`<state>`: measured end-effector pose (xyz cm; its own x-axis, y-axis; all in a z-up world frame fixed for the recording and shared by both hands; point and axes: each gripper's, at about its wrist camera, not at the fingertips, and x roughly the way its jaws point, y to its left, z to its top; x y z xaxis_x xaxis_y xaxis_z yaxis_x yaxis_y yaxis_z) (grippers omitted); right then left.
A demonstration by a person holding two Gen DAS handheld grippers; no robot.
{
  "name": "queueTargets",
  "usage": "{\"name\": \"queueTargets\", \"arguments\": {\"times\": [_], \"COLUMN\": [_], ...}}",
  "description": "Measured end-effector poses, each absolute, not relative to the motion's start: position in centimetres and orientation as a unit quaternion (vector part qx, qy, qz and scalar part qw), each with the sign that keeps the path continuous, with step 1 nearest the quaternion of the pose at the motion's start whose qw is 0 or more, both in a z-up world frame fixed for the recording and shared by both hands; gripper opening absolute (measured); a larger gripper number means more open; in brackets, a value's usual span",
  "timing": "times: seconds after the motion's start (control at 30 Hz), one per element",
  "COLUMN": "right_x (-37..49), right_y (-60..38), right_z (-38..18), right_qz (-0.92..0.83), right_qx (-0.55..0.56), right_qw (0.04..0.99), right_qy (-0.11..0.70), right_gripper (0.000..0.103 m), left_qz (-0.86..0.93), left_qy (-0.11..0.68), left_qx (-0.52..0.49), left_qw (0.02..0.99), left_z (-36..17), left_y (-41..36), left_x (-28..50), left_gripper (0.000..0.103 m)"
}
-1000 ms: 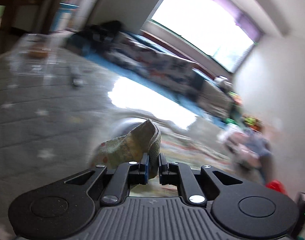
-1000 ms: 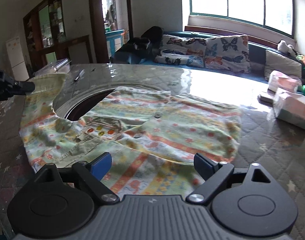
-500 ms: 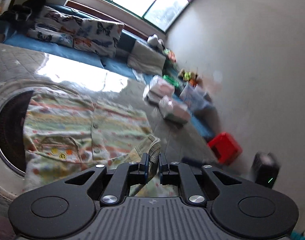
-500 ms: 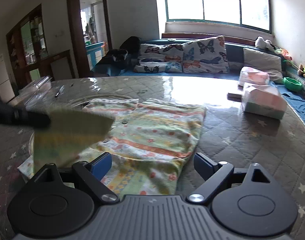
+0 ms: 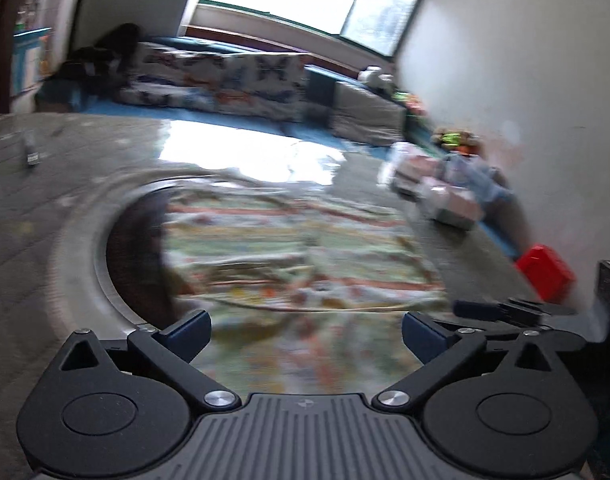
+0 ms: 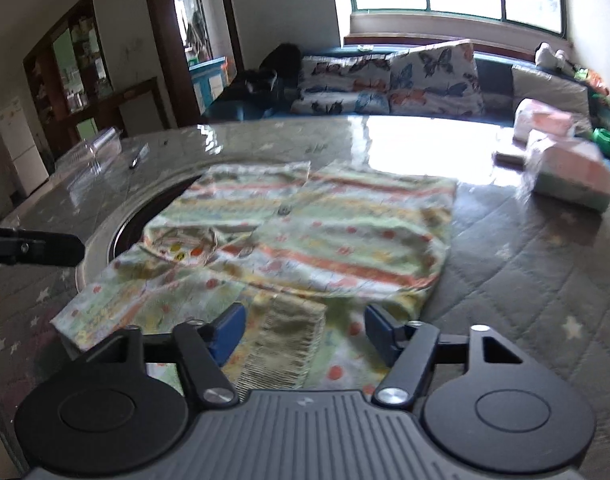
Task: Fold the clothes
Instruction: 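Fold the held sleeve across the shirt front with the left gripper, then release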
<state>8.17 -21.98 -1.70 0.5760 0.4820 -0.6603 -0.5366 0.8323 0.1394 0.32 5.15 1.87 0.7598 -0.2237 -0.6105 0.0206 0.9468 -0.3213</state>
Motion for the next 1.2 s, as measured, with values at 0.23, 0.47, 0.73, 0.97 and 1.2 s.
{"name": "queueTargets", "arguments": {"times": [0.23,0.47,0.73,0.97,1.2], "right_x": [8.8,8.6,8.7,8.8,8.6], "right_y": [-20.8,-20.6,-20.2,-20.6,-17.7], "right_z": [-2.9,-2.3,-1.2,-1.2,-0.9], "right_qz": [0.287,0.282,0.271,0.266,0.336], "right_qx": [-0.041,-0.050,-0.066,-0.079,-0.098], "right_qw": [0.879,0.885,0.895,0.895,0.874], "right_qy": [0.378,0.367,0.347,0.350,0.338], "right_gripper": [0.040,0.011,0.012,0.017,0.030], "left_qz": [0.005,0.035,0.053,0.076,0.016], "left_qy": [0.349,0.351,0.345,0.368,0.343], "left_qx": [-0.129,-0.087,-0.030,0.011,0.018], "left_qw": [0.928,0.932,0.937,0.927,0.939], "left_z": [0.2,-0.6,-1.5,-3.2,-1.1], "left_y": [8.0,7.9,6.3,6.1,3.0], "left_x": [0.2,1.0,3.3,4.6,4.3], "left_gripper": [0.103,0.103,0.103,0.103,0.103]}}
